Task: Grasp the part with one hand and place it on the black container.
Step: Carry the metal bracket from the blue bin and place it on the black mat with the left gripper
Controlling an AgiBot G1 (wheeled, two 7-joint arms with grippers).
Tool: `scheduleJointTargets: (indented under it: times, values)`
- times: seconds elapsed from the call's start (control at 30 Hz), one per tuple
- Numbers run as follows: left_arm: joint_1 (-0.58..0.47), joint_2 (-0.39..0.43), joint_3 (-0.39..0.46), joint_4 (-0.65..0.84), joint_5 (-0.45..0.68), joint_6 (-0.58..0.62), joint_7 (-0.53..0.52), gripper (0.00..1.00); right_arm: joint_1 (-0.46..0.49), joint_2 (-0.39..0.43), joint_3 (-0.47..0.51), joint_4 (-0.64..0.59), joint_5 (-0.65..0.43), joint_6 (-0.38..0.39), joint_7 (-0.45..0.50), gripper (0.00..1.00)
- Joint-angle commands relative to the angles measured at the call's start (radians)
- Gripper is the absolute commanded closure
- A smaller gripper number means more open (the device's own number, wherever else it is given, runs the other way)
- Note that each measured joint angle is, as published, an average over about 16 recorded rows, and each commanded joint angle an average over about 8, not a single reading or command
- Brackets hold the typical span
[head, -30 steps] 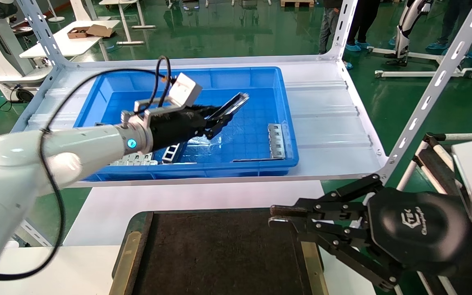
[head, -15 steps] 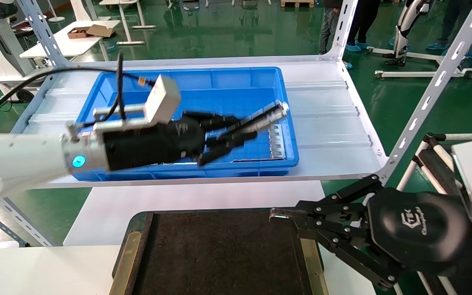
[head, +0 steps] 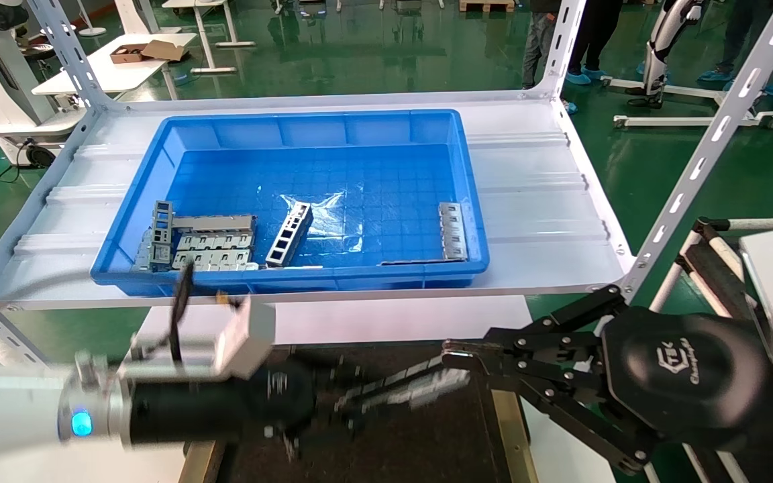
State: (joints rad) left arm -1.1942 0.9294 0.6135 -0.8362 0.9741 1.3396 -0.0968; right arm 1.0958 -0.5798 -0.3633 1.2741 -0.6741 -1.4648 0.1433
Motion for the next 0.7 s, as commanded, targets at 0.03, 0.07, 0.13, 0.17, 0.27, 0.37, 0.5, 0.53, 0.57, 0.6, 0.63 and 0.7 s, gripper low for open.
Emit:
scheduleJointTargets:
  times: [0.03, 0.07, 0.13, 0.17, 0.27, 0.37, 0.5, 0.53, 0.57, 0.6, 0.63, 0.7]
  values:
    - [0.064, -0.028, 0.004, -0.071, 0.005, -0.044, -0.035, 1.0, 0.0, 0.0, 0.0, 0.0, 0.0, 0.0, 0.0, 1.0]
    - [0.097, -0.036, 0.008, -0.097, 0.012, -0.082, -0.057, 1.0, 0.0, 0.0, 0.0, 0.0, 0.0, 0.0, 0.0, 1.0]
    - [0.156, -0.047, 0.014, -0.141, 0.027, -0.163, -0.103, 1.0, 0.0, 0.0, 0.0, 0.0, 0.0, 0.0, 0.0, 1.0]
    - [0.184, -0.049, 0.018, -0.16, 0.037, -0.207, -0.127, 1.0, 0.0, 0.0, 0.0, 0.0, 0.0, 0.0, 0.0, 1.0]
    - [0.256, -0.049, 0.029, -0.208, 0.07, -0.347, -0.201, 1.0, 0.0, 0.0, 0.0, 0.0, 0.0, 0.0, 0.0, 1.0]
    - [0.312, -0.037, 0.041, -0.239, 0.103, -0.489, -0.279, 1.0, 0.0, 0.0, 0.0, 0.0, 0.0, 0.0, 0.0, 1.0]
    - [0.357, -0.007, 0.061, -0.253, 0.147, -0.662, -0.39, 1.0, 0.0, 0.0, 0.0, 0.0, 0.0, 0.0, 0.0, 1.0]
    - [0.363, 0.002, 0.067, -0.253, 0.157, -0.698, -0.417, 1.0, 0.0, 0.0, 0.0, 0.0, 0.0, 0.0, 0.0, 1.0]
    - [0.367, 0.012, 0.073, -0.251, 0.167, -0.735, -0.445, 1.0, 0.0, 0.0, 0.0, 0.0, 0.0, 0.0, 0.0, 1.0]
    - [0.37, 0.022, 0.08, -0.249, 0.178, -0.77, -0.471, 1.0, 0.0, 0.0, 0.0, 0.0, 0.0, 0.0, 0.0, 1.0]
    - [0.372, 0.033, 0.086, -0.245, 0.187, -0.801, -0.496, 1.0, 0.0, 0.0, 0.0, 0.0, 0.0, 0.0, 0.0, 1.0]
    - [0.372, 0.056, 0.101, -0.235, 0.205, -0.861, -0.544, 1.0, 0.0, 0.0, 0.0, 0.0, 0.0, 0.0, 0.0, 1.0]
